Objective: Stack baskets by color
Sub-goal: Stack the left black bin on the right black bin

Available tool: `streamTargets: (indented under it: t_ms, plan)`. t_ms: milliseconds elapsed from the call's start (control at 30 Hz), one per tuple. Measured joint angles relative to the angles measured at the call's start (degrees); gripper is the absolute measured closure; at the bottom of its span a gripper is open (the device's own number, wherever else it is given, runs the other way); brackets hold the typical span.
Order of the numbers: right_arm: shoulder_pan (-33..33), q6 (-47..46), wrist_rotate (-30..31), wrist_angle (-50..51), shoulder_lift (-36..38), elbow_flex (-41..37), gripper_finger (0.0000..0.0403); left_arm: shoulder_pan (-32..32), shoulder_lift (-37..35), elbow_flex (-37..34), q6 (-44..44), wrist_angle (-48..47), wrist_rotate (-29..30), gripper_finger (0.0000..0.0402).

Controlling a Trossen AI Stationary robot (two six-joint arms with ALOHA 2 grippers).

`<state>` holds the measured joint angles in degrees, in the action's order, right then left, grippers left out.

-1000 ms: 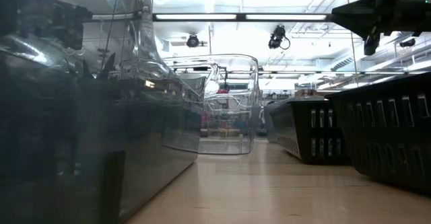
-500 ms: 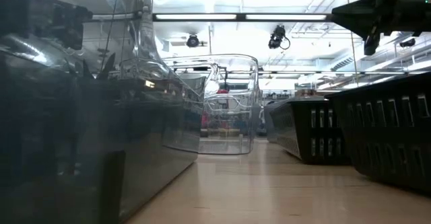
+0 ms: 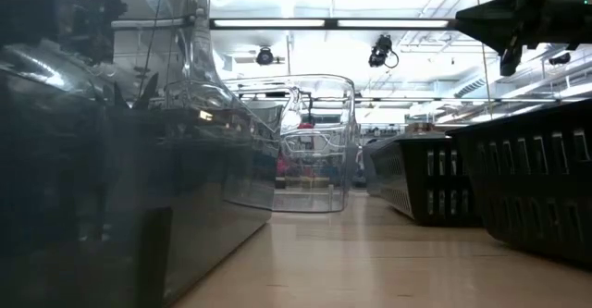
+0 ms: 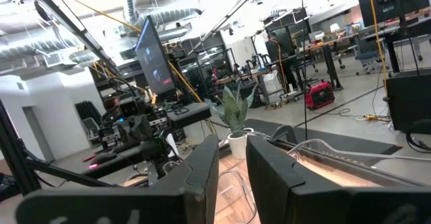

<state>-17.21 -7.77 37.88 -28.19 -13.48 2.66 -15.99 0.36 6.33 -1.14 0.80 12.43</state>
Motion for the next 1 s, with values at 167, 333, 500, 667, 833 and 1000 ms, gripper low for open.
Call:
streamTargets:
  t_ms: [167,333,500,667,833,1000]
  plan:
    - [0.0,0.0,0.01,0.01,-0.02,0.02,0.032,0.05,0.0,0.04,-1.27,5.31,1.91,0.0368]
    - [0.02,0.0,-0.01,-0.01,-0.01,0.02,0.0321,0.07,0.0,0.04,-6.43,6.28,1.32,0.0373]
    - [0.01,0.0,0.01,0.01,0.0,-0.01,0.032,0.07,1.19,0.65,-15.39,7.25,2.84,0.0374]
    - [0.0,0.0,0.01,0.0,0.01,-0.01,0.032,0.0,7.63,6.13,-16.56,-0.51,2.8,0.038]
    - [0.0,0.0,0.0,0.0,-0.02,-0.01,0.032,0.0,15.73,11.39,-14.94,-14.63,3.37,0.0373]
    - [0.02,0.0,0.0,0.0,-0.01,-0.01,0.032,0.02,24.84,16.13,-18.84,-22.33,4.31,0.0341]
